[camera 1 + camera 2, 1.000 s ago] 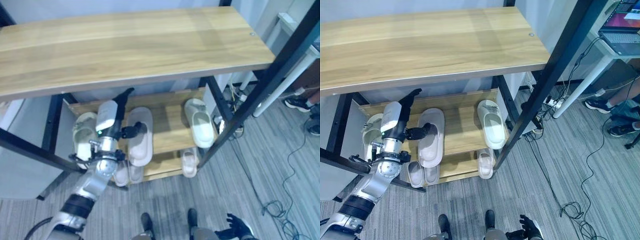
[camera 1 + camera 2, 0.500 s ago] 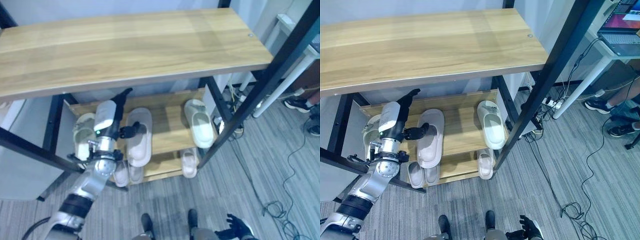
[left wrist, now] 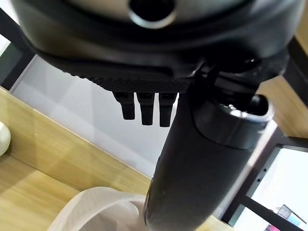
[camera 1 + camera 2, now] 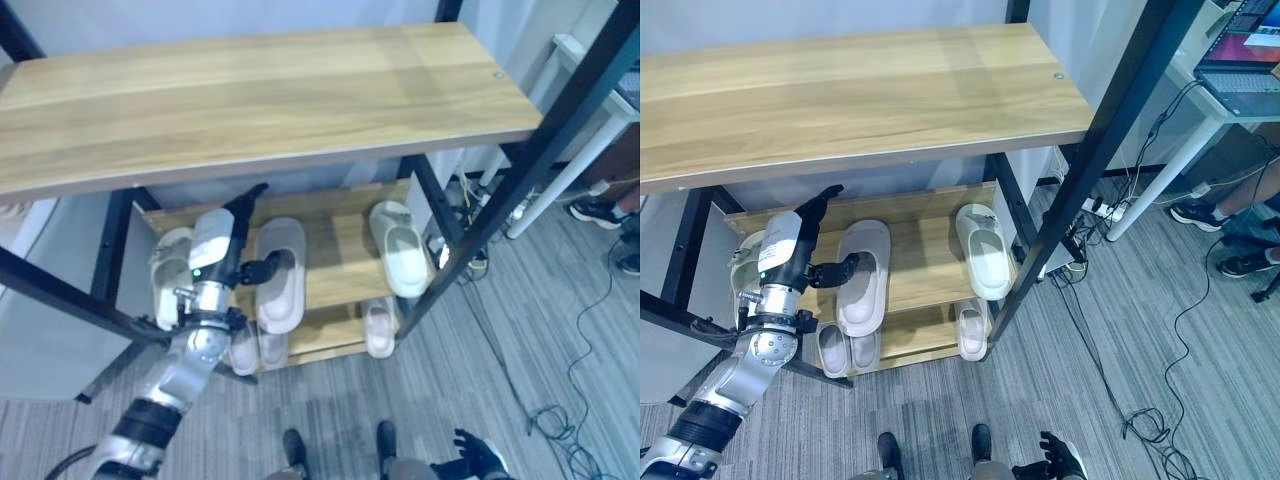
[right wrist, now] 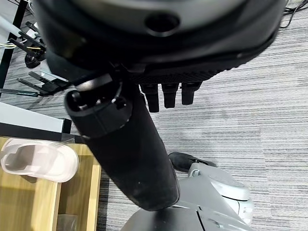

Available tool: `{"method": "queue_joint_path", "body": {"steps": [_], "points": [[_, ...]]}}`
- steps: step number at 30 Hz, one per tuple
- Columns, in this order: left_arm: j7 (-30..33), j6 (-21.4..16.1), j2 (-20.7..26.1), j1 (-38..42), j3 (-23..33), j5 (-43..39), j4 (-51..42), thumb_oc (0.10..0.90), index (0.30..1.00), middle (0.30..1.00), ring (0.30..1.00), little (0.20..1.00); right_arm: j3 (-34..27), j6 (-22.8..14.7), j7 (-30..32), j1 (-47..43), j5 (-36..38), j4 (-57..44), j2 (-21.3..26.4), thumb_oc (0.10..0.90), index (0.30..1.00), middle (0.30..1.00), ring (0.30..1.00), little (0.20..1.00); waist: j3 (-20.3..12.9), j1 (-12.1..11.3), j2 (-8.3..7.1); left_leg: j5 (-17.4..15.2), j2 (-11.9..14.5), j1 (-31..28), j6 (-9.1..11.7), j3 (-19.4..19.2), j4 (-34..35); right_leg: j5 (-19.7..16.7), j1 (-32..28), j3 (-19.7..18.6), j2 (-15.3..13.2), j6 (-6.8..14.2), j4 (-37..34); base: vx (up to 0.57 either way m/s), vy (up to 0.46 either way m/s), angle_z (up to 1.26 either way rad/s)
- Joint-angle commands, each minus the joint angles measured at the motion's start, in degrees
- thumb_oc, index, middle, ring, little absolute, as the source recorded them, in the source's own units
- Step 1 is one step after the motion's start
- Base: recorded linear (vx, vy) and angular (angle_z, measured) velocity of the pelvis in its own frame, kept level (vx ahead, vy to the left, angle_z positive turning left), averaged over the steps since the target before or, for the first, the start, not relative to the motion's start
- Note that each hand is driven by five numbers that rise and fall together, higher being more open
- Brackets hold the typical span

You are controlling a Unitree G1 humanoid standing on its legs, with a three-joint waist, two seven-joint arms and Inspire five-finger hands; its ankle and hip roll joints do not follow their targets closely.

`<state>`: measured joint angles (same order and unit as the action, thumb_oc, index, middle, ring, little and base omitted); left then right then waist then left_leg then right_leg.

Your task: Arrange the slippers neatly on the shoe rack.

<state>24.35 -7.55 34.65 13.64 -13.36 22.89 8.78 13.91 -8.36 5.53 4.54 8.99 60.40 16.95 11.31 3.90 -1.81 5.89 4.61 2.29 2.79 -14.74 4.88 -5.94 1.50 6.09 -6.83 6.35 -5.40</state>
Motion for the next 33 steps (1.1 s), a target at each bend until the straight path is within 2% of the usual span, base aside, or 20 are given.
{"method": "queue_joint_path", "body": {"steps": [1, 8, 16, 33], "points": [[1.84, -4.98, 0.17, 6.61, 2.47, 0.01, -4.22, 0.8, 0.9, 0.9, 0.9, 0.9, 1.27, -1.61, 0.65, 0.23, -1.06, -2.65, 1.86, 0.8, 0.9, 0.9, 0.9, 0.9, -1.84, -1.1, 0.43, -7.38, -2.65, -2.67, 0.71, 3.39, 0.12, 4.21, -1.71, 0.89, -0.03, 4.05, 0.4, 0.0, 0.0, 0.0], [0.82, -4.83, -0.07, 7.08, 0.74, 0.22, -2.86, 0.8, 0.9, 0.9, 0.9, 0.9, 1.47, -1.62, 0.58, 0.27, -1.3, -3.51, 2.16, 0.8, 0.9, 0.9, 0.9, 0.9, -1.57, -1.15, 0.36, -7.24, -2.42, -2.69, 0.8, 3.71, 0.12, 4.29, -1.86, 1.24, 0.02, 4.0, 0.4, -0.01, -0.002, 0.05], [1.28, -2.82, -0.12, 12.3, -2.45, 1.68, 3.94, 0.8, 0.9, 0.9, 0.9, 0.9, 1.72, -1.77, 0.82, 0.44, -1.59, -4.69, 3.37, 0.8, 0.9, 0.9, 0.9, 0.9, -0.66, -0.22, -0.06, -6.78, -2.13, -1.6, 0.92, 3.41, 0.12, 3.65, -0.43, 1.04, 0.26, 4.15, 0.4, -0.01, -0.001, 0.01], [2.13, -0.67, 0.51, 17.56, -3.95, 0.81, 10.68, 0.8, 0.9, 0.9, 0.9, 0.9, 1.94, -1.7, 0.36, 0.33, -1.32, -5.92, 4.26, 0.8, 0.9, 0.9, 0.9, 0.9, 0.28, 0.93, -0.75, -6.28, -2.15, 0.26, 0.77, 2.25, 0.12, 2.83, 2.22, -0.11, 0.37, 4.25, 0.65, 0.0, 0.004, -0.04]]}}
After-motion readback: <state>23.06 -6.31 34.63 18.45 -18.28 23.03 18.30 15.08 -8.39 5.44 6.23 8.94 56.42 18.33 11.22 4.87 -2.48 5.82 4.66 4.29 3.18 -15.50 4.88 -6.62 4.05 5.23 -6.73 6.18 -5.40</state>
